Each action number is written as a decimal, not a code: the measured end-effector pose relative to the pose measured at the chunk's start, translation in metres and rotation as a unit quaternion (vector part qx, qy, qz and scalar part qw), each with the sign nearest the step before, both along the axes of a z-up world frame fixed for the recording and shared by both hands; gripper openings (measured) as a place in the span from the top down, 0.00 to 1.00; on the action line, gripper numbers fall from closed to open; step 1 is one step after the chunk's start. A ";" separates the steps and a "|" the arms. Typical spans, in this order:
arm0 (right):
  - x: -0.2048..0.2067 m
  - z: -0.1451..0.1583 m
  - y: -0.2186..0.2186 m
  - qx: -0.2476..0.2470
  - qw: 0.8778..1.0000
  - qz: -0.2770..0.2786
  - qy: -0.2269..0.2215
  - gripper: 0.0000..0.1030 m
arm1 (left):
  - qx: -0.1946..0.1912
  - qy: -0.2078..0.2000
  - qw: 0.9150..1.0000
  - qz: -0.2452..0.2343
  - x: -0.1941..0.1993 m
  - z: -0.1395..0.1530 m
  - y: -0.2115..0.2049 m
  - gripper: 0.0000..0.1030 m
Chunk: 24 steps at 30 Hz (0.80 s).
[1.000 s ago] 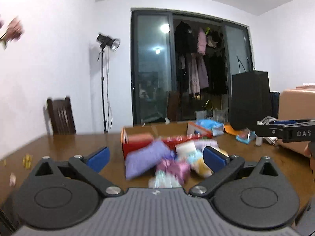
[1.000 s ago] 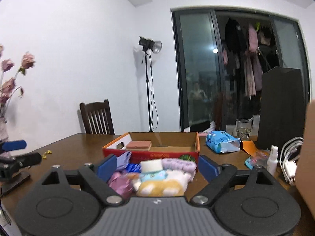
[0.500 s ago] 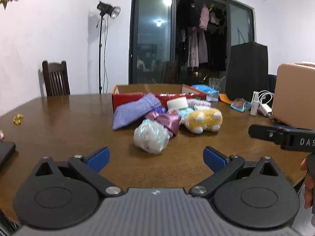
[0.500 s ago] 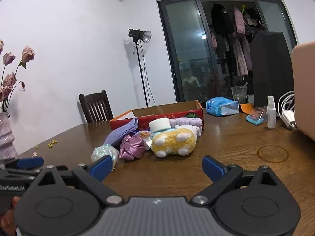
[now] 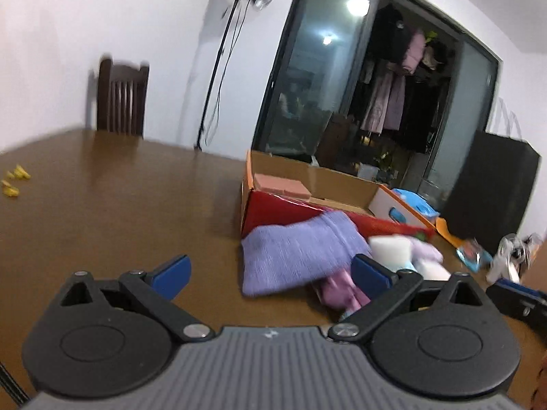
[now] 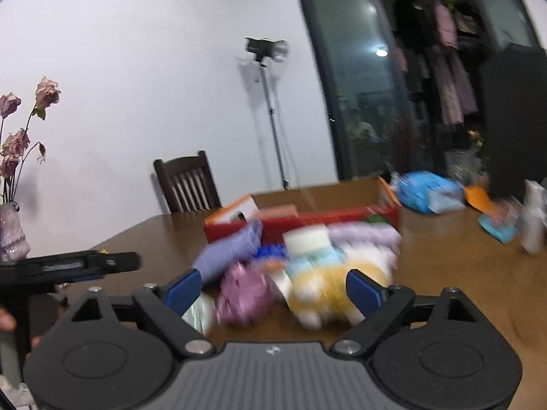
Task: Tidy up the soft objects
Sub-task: 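Close both grippers on the purple cloth bag and lift it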
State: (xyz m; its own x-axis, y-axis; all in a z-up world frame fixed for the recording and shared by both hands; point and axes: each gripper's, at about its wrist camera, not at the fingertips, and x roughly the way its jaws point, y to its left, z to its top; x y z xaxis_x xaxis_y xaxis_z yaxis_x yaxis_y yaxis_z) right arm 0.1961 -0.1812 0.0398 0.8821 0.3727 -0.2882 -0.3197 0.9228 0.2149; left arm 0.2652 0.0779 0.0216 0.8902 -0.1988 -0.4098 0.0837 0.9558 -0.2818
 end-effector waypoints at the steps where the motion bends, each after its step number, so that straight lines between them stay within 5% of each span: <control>1: 0.016 0.003 0.009 0.000 1.000 0.009 0.005 0.14 | -0.014 0.011 1.000 -0.012 0.017 -0.002 0.003 0.07; 6: 0.119 -0.001 0.048 0.028 0.996 0.046 0.072 0.34 | -0.043 0.065 0.996 -0.034 0.085 -0.027 0.011 0.24; 11: 0.170 -0.021 0.077 0.013 0.993 0.038 0.110 0.45 | -0.078 0.103 0.989 -0.073 0.093 -0.047 0.016 0.30; 14: 0.172 -0.032 0.082 0.005 0.992 0.048 0.116 0.77 | -0.075 0.100 0.989 -0.078 0.093 -0.046 0.015 0.52; 20: 0.159 -0.024 0.083 -0.019 0.997 0.039 0.068 0.90 | -0.059 0.062 0.992 -0.090 0.082 -0.037 0.013 0.88; 24: 0.122 0.011 0.080 -0.033 0.998 0.046 0.010 0.93 | -0.053 -0.008 0.994 -0.097 0.042 0.002 0.004 0.89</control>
